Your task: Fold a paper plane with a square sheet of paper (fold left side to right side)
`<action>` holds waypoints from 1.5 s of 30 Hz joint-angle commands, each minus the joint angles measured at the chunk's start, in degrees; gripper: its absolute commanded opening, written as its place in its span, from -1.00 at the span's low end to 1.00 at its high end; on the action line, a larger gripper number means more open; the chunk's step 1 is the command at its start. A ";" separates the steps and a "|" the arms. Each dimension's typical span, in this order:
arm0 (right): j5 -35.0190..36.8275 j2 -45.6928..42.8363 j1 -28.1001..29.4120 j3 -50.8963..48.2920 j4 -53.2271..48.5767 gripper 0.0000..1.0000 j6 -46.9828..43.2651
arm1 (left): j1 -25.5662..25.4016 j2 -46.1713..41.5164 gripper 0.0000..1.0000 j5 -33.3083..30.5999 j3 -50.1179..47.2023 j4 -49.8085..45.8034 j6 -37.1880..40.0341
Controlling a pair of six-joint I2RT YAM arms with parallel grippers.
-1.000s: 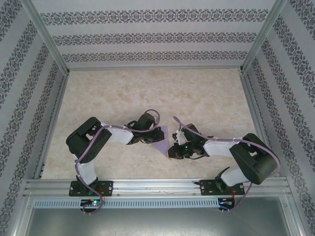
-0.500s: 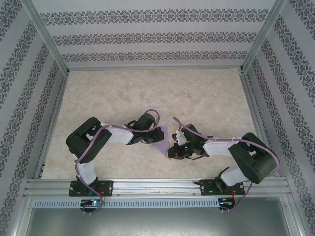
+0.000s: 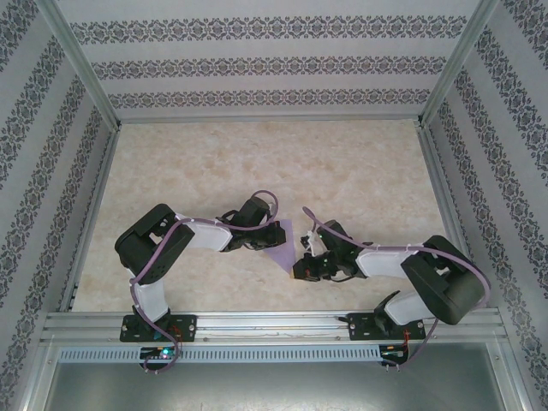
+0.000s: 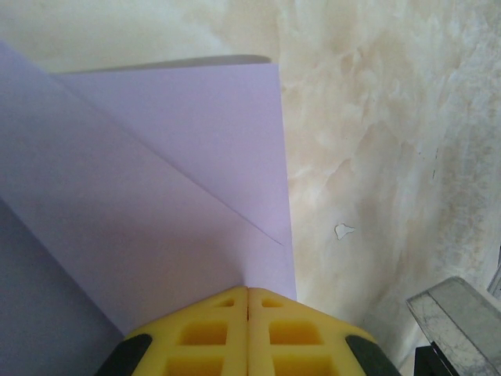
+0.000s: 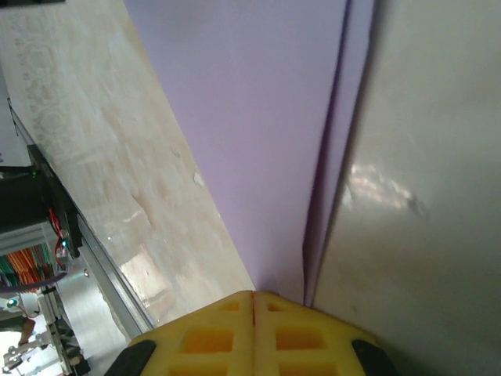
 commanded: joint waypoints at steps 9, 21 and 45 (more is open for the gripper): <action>-2.17 -13.60 -2.02 2.14 -10.91 -1.00 0.01 | -0.36 1.55 -0.88 -3.63 -1.00 -7.06 1.86; 5.70 -0.57 -2.76 10.95 -6.03 -1.00 -2.02 | -0.34 1.48 -0.88 -3.40 -0.84 -6.97 1.87; 14.18 8.72 -0.77 10.61 -12.05 -1.00 -4.92 | -0.34 -1.35 -0.81 -3.40 0.96 -6.98 2.77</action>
